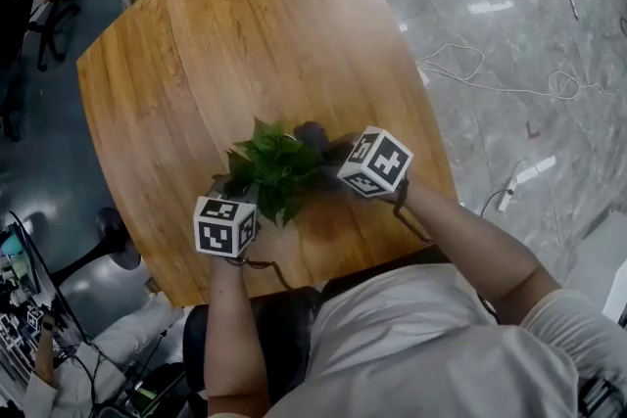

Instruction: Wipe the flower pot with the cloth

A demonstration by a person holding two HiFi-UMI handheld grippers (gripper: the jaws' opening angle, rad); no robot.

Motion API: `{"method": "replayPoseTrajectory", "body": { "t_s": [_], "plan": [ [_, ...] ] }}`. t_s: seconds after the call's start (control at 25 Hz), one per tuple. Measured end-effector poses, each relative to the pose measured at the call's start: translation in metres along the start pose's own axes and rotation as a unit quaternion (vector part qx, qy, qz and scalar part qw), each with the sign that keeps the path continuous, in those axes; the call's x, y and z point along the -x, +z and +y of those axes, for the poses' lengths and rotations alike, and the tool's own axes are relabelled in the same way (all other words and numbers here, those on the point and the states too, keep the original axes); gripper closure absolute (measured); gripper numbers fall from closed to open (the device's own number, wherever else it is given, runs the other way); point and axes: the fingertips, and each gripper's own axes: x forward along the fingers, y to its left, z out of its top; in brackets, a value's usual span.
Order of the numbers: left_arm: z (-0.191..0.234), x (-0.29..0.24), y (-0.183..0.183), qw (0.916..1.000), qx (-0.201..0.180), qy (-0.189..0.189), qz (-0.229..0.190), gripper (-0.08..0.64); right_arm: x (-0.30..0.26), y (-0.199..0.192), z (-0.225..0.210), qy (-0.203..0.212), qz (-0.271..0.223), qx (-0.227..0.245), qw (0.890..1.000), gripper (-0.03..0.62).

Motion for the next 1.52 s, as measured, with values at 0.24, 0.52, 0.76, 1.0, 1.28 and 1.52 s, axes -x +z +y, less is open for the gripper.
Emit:
{"method": "replayPoseTrajectory", "body": {
  "t_s": [0.24,0.52,0.76,1.0,1.28,1.52],
  "plan": [
    [-0.009,0.003,0.008,0.9999,0.002,-0.011,-0.004,0.551,0.008,0.01,0.005,-0.026,0.042,-0.007,0.999,0.528],
    [0.0,0.005,0.008,0.9995,0.024,-0.009,-0.017,0.552,-0.041,-0.013,-0.027,-0.037,0.063,-0.037,0.997,0.526],
    [0.0,0.008,0.005,0.9985,0.049,0.01,-0.022,0.552,-0.021,-0.01,-0.002,-0.031,0.049,-0.039,0.998,0.526],
    [-0.011,0.016,0.002,0.9968,0.075,0.007,-0.026,0.554,0.003,-0.003,0.033,-0.028,0.047,-0.038,0.998,0.527],
    [-0.022,0.011,0.001,0.9965,0.078,0.001,-0.031,0.554,-0.053,-0.024,-0.012,-0.042,0.038,-0.077,0.995,0.527],
    [-0.03,0.008,-0.002,0.9963,0.08,-0.004,-0.031,0.554,-0.025,-0.012,0.017,-0.029,0.007,-0.072,0.997,0.528]
  ]
}}
